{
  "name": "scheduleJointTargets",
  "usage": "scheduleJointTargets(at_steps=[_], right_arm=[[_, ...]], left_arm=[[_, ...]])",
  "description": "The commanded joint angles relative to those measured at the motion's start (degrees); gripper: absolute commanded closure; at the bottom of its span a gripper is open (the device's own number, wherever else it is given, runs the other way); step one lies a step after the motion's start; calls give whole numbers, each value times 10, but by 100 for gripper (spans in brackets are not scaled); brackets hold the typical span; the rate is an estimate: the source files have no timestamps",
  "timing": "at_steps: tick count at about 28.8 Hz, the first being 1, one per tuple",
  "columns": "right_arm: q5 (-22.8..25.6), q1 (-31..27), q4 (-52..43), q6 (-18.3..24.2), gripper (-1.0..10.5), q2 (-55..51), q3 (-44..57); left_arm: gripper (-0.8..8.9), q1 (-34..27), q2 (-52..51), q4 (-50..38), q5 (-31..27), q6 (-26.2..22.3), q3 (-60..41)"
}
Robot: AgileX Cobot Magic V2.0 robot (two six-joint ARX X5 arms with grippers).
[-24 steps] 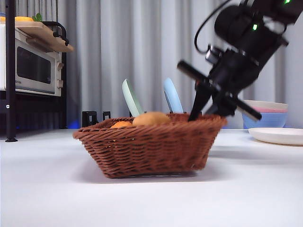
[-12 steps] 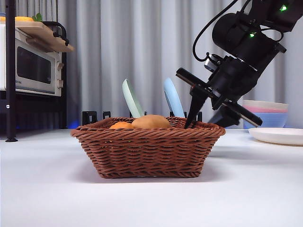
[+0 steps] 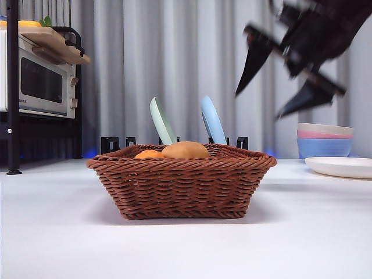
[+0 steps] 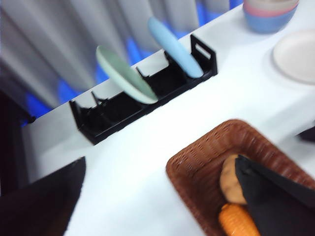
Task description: Pick up the basket,pick up the corn from the table,pick up the potato from the table,pick up the cucumber from the table,put all items into the basket
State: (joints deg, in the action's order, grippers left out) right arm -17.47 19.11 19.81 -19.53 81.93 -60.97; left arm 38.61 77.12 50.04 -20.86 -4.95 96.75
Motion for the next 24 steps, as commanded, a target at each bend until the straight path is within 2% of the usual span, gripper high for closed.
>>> scheduleJointTargets(at_steps=[1, 3, 4, 7, 12, 16, 20, 24], right_arm=[[2, -4, 25, 90, 577, -58, -2], [10, -4, 38, 117, 696, -91, -2], [16, -4, 47, 129, 795, -113, -2], [28, -4, 60, 137, 968, -157, -2], [29, -3, 80, 154, 959, -210, -2], [34, -2, 90, 169, 959, -242, 6], [101, 18, 85, 178, 959, -291, 47], [131, 36, 56, 179, 959, -351, 116]], left_arm=[[589, -9, -14, 33, -7, -9, 1], [734, -14, -21, 69, -20, -9, 1], [837, -16, -26, 92, -29, -9, 0], [822, -16, -47, 132, -37, 3, -1], [822, -14, -125, 136, -28, 28, -45], [822, -10, -223, 92, -31, 49, -155], [822, -11, -327, 29, -34, 61, -299], [822, -11, -417, -27, -46, 65, -428]])
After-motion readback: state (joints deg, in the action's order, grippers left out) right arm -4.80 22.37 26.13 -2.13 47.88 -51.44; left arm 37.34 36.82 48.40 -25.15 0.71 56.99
